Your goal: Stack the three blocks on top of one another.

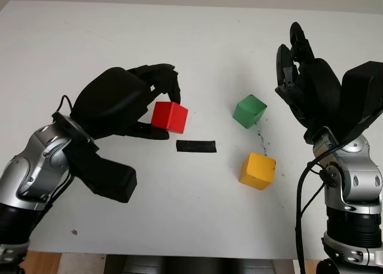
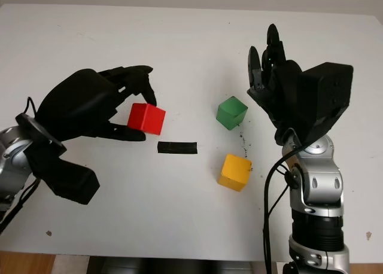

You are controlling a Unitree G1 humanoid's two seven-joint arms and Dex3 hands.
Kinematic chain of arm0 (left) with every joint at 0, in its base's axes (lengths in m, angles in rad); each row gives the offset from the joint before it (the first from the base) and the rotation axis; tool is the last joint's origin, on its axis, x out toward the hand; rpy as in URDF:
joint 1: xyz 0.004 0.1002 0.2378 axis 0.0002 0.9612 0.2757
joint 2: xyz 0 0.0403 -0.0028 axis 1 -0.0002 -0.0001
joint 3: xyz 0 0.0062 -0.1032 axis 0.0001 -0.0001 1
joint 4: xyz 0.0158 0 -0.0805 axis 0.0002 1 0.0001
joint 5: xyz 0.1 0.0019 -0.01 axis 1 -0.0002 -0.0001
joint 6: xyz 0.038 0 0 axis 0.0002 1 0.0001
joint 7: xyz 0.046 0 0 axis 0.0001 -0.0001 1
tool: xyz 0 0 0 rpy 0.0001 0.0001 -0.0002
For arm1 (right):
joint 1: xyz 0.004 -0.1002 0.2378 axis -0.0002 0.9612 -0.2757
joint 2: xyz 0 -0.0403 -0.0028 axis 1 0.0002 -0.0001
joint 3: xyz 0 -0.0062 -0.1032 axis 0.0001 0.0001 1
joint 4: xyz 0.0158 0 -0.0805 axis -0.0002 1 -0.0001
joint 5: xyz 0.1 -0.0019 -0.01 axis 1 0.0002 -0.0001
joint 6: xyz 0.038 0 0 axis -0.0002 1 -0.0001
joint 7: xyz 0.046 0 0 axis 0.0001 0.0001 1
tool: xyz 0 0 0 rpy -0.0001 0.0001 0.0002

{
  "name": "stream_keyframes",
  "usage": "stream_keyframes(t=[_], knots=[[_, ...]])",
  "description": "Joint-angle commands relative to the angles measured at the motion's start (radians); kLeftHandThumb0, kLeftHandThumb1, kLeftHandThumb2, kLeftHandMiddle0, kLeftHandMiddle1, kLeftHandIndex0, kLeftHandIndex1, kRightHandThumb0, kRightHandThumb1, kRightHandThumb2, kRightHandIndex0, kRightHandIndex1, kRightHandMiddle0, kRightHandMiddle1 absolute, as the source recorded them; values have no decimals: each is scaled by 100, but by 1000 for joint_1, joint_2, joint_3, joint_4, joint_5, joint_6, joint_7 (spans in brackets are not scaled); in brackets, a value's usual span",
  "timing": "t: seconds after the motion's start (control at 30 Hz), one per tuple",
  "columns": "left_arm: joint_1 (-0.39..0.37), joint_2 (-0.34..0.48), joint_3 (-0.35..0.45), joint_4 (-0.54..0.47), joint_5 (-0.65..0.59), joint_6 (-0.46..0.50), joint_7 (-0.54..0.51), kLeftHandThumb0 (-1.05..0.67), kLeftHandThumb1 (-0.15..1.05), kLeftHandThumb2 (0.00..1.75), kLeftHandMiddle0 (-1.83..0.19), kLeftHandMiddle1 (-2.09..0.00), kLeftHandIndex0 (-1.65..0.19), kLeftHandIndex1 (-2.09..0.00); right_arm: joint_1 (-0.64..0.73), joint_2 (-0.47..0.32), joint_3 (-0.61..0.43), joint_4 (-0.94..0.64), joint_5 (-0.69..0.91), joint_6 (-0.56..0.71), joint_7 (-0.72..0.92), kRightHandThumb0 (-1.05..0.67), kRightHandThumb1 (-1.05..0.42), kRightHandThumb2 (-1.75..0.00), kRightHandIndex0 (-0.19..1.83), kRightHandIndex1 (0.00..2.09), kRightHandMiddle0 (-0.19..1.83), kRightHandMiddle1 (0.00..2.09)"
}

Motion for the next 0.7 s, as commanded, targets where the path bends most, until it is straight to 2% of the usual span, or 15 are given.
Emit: stream_keyframes(t=[0.0,0.13,0.2,0.3,0.4,0.53,0.6,0.67], knots=[[-21,-29,-17,12,-20,7,-11,-49,105,18,-34,-16,-23,-175,10,1,-2,-25,1,3,-6,-63,-105,-70,-19,0,-19,0],[-35,-79,-35,45,-45,30,-27,-47,105,17,-32,-20,-21,-169,15,-3,-1,-25,2,-2,-1,-63,-105,-70,-19,0,-19,0],[-38,-105,-45,69,-42,44,-19,-47,105,13,-25,-37,-23,-166,16,-1,-2,-26,2,-3,-3,-63,-105,-69,-19,0,-19,0],[-43,-136,-56,110,-52,42,-10,-46,105,13,-6,-73,-23,-167,18,-2,-1,-31,1,1,-4,-63,-105,-69,-19,0,-19,0],[-44,-155,-68,129,-81,52,-42,-46,105,14,1,-84,-22,-175,20,-6,-1,-33,-3,-1,-4,-63,-105,-69,-19,0,-19,0],[-41,-168,-77,138,-126,76,-101,-47,105,16,-1,-77,-20,-181,23,-6,-1,-35,-4,0,-4,-64,-105,-68,-19,0,-19,0],[-36,-170,-82,132,-138,93,-130,-47,105,16,-10,-60,-21,-180,23,-5,0,-37,-4,3,-5,-64,-105,-68,-19,0,-19,0],[-29,-173,-87,125,-135,99,-138,-48,105,15,-13,-53,-22,-180,25,-6,2,-37,-5,-3,-2,-64,-105,-68,-19,0,-19,0]])
